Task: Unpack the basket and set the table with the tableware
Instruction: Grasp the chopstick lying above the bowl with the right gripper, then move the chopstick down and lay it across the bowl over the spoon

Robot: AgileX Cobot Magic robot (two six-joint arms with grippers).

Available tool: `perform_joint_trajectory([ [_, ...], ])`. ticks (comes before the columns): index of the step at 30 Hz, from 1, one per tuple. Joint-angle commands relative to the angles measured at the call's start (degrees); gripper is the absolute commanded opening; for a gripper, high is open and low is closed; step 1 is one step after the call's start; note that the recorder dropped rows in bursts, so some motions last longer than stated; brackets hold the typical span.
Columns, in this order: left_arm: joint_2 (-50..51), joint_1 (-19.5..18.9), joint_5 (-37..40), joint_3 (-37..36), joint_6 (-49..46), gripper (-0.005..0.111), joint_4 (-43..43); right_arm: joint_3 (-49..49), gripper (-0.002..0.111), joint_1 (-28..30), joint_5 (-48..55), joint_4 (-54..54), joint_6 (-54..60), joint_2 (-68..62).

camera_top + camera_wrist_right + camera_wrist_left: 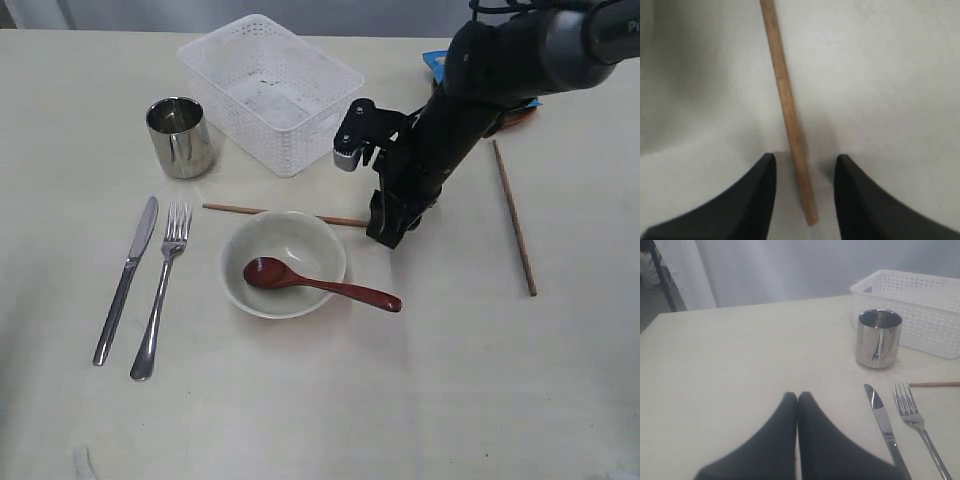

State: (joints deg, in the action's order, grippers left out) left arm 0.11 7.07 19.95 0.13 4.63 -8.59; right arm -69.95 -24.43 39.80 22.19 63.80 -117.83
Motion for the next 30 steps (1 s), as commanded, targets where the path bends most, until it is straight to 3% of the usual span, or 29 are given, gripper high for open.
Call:
perform_joint_trajectory([
  [1, -0.11, 0.29, -0.03, -0.13, 0.13, 0.000, -0.13, 0.16, 0.023, 0.14, -0.31, 0.20, 0.53, -2.36],
  [5, -0.11, 0.29, -0.03, -0.13, 0.13, 0.000, -0.13, 0.16, 0.000, 0.14, -0.04, 0.20, 0.53, -2.85],
  [25, -0.11, 0.29, -0.03, -0.13, 0.13, 0.000, -0.13, 0.16, -0.001, 0.28, 3.91, -3.46, 3.07, 12.36],
  [30, -0.11, 0.29, -0.03, -0.13, 0.13, 0.000, -0.13, 0.16, -0.001, 0.28, 9.81, 4.53, 11.08, 15.95],
])
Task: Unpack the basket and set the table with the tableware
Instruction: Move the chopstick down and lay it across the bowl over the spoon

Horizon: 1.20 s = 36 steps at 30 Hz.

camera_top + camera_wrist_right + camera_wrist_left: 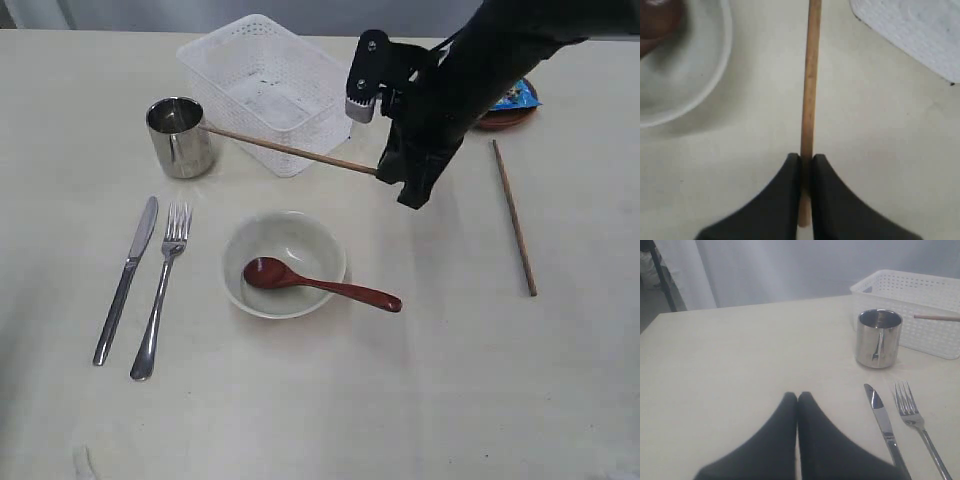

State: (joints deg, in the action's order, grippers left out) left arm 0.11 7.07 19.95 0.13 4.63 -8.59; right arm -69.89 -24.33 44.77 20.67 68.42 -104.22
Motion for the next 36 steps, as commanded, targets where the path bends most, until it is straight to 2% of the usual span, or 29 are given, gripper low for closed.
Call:
perform_joint_trajectory([
  [1, -0.11, 0.29, -0.03, -0.13, 0.13, 0.000, -0.13, 0.10, -0.001, 0.17, 6.64, 7.79, 8.97, 2.63],
  [9, -0.11, 0.29, -0.03, -0.13, 0.13, 0.000, 0.22, 0.22, -0.001, -0.56, 14.87, 8.58, 11.27, 2.78],
  [17, -0.11, 0.29, -0.03, -0.13, 0.13, 0.000, 0.22, 4.96, -0.001, -1.11, 11.10, 2.46, 10.82, 2.78],
  [30, -0.11, 0.29, -0.03, -0.13, 0.13, 0.000, 0.22, 5.07, -0.001, -4.47, 9.70, 2.05, 10.82, 2.36],
  [36, -0.11, 0.29, -0.03, -0.13, 0.13, 0.000, 0.13, 5.07, -0.001, -5.28, 8.05, -1.90, 4.95, 2.33],
])
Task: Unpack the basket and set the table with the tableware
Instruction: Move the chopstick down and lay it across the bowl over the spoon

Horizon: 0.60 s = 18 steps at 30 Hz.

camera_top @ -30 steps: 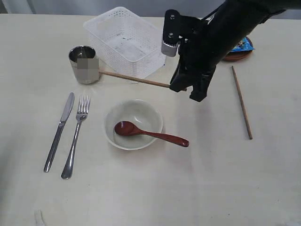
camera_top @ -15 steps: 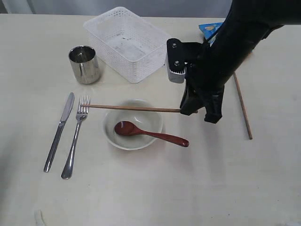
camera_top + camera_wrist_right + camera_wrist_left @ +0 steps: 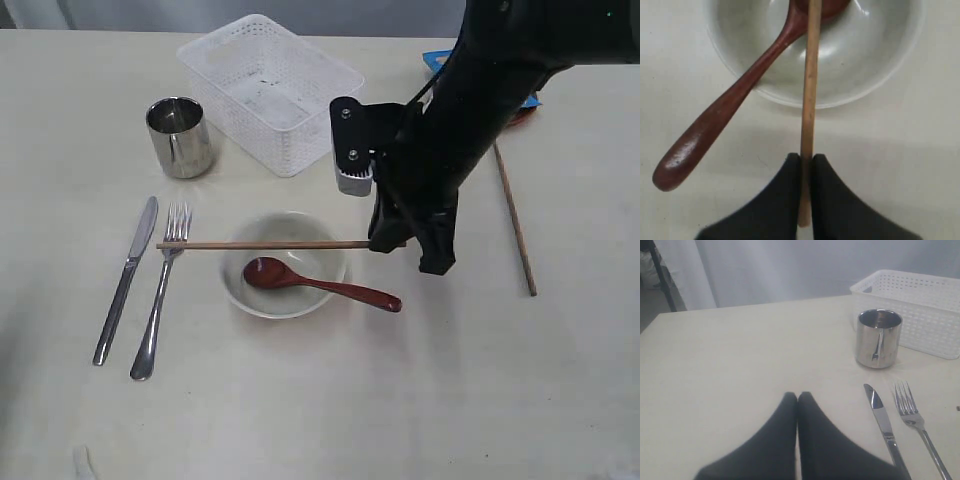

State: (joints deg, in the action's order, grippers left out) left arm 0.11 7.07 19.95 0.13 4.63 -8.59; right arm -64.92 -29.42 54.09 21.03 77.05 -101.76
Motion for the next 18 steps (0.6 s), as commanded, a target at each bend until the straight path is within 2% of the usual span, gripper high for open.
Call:
perform_joint_trajectory([
  [1, -0.11, 0.29, -0.03, -0.13, 0.13, 0.000, 0.13, 0.09, -0.001, -0.18, -1.38, -2.26, -3.80, -0.14],
  [18, -0.11, 0.29, -0.03, -0.13, 0.13, 0.000, 0.13, 0.09, -0.001, -1.01, -1.25, -3.18, -5.32, -1.25],
])
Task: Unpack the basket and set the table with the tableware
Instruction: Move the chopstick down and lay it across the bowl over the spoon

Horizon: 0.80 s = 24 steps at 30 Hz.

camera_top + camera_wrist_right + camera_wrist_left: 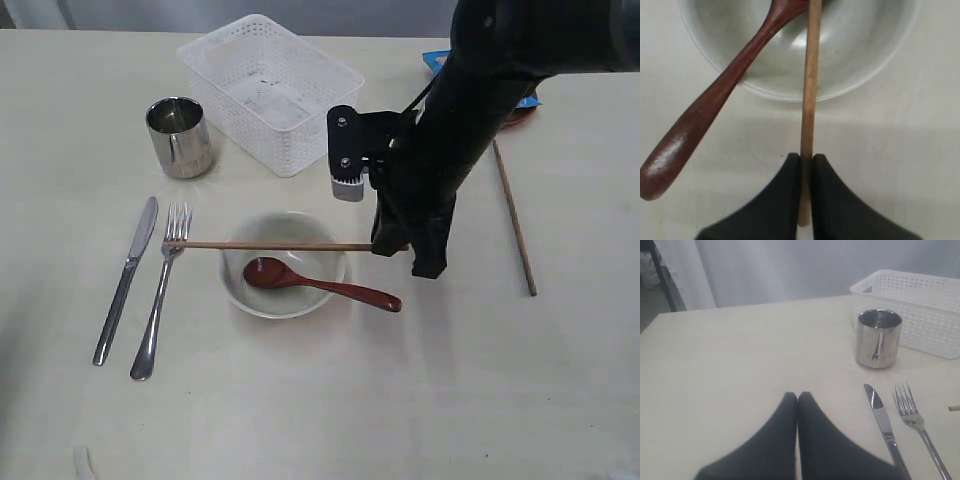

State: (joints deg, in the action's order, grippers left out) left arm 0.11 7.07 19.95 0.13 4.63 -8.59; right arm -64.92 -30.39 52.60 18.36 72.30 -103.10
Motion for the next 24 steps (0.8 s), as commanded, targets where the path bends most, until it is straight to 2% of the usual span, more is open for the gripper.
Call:
perform_joint_trajectory([
  [1, -0.11, 0.29, -0.03, -0.13, 0.13, 0.000, 0.13, 0.09, 0.000, -0.04, 0.23, -0.51, -0.58, 0.08],
  [24, -0.11, 0.29, -0.03, -0.13, 0.13, 0.000, 0.13, 0.09, 0.000, -0.04, 3.14, 1.21, -0.68, 0.08],
])
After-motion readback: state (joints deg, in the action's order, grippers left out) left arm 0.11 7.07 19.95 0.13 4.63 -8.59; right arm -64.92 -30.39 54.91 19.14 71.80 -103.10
